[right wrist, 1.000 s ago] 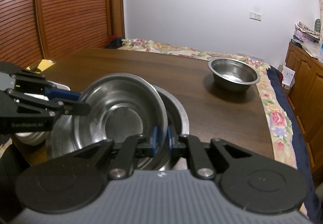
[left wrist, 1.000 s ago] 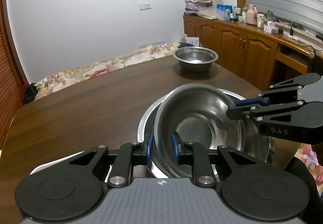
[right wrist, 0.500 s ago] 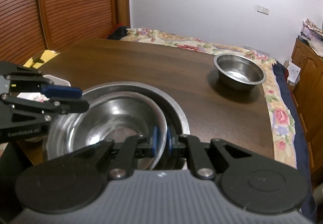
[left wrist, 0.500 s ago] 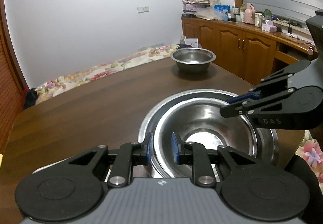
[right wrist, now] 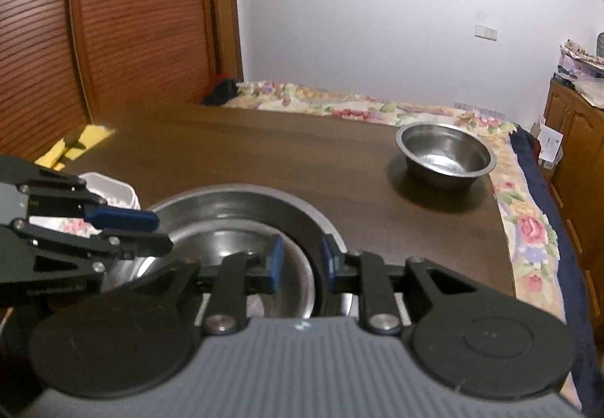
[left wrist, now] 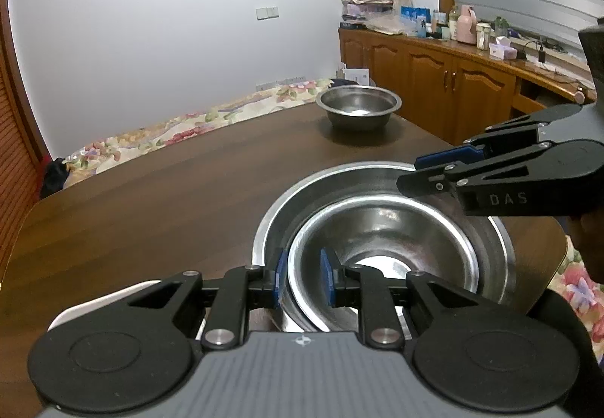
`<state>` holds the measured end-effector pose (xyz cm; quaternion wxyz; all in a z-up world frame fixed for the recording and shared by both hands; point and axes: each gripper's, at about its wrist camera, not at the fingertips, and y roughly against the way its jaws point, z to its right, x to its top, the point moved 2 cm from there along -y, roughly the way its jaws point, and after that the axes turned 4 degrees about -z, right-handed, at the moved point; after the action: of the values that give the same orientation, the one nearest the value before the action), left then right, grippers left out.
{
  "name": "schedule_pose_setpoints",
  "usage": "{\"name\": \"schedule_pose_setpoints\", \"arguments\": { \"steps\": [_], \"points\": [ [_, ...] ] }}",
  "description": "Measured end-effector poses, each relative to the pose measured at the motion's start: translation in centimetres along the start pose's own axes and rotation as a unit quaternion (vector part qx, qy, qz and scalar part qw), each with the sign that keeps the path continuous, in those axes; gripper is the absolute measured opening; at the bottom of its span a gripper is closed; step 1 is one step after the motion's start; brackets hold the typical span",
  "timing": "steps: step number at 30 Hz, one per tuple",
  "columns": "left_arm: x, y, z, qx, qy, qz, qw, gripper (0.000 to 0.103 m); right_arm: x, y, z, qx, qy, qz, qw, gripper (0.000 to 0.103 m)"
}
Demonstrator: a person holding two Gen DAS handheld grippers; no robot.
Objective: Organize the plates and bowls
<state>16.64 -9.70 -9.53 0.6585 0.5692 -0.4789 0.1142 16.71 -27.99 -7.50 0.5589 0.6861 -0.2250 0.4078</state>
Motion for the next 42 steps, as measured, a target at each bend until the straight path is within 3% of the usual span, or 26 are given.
{"name": "schedule_pose_setpoints", "arguments": {
  "steps": [10,14,18,20,23,37,42],
  "points": [
    [2.8,1.5,0.0,-0.004,-0.002,0.036,0.9994,0.025,1.1,2.1,1.4,-0.007,-0.024,0.054,0.998,0.030],
    [4.3,1.1,-0.1,-0.009,-0.003,0.044,0.9990,0.039,1.7,2.6,3.0,-0.013,-0.037,0.073,0.997,0.036],
    [6.1,0.0,-0.2,-0.003,-0.009,0.056,0.9984,0.066,2.3,2.3,4.9,-0.025,-0.042,0.087,0.995,0.039],
    [6.8,-0.6,-0.2,-0.004,-0.010,0.059,0.9982,0.066,2.6,1.9,6.0,-0.036,-0.044,0.091,0.994,0.039],
    [7.9,-1.5,-0.6,-0.005,-0.006,0.062,0.9980,0.072,3.0,1.2,7.6,-0.046,-0.054,0.094,0.993,0.048],
    [13.7,-6.6,-1.1,-0.026,-0.026,0.053,0.9979,0.072,4.2,-3.6,12.5,-0.076,-0.073,0.071,0.992,0.049],
    [14.3,-9.0,-1.6,-0.044,0.002,0.036,0.9984,0.072,4.3,-5.3,13.7,-0.079,-0.085,0.061,0.991,0.049]
  ]
}}
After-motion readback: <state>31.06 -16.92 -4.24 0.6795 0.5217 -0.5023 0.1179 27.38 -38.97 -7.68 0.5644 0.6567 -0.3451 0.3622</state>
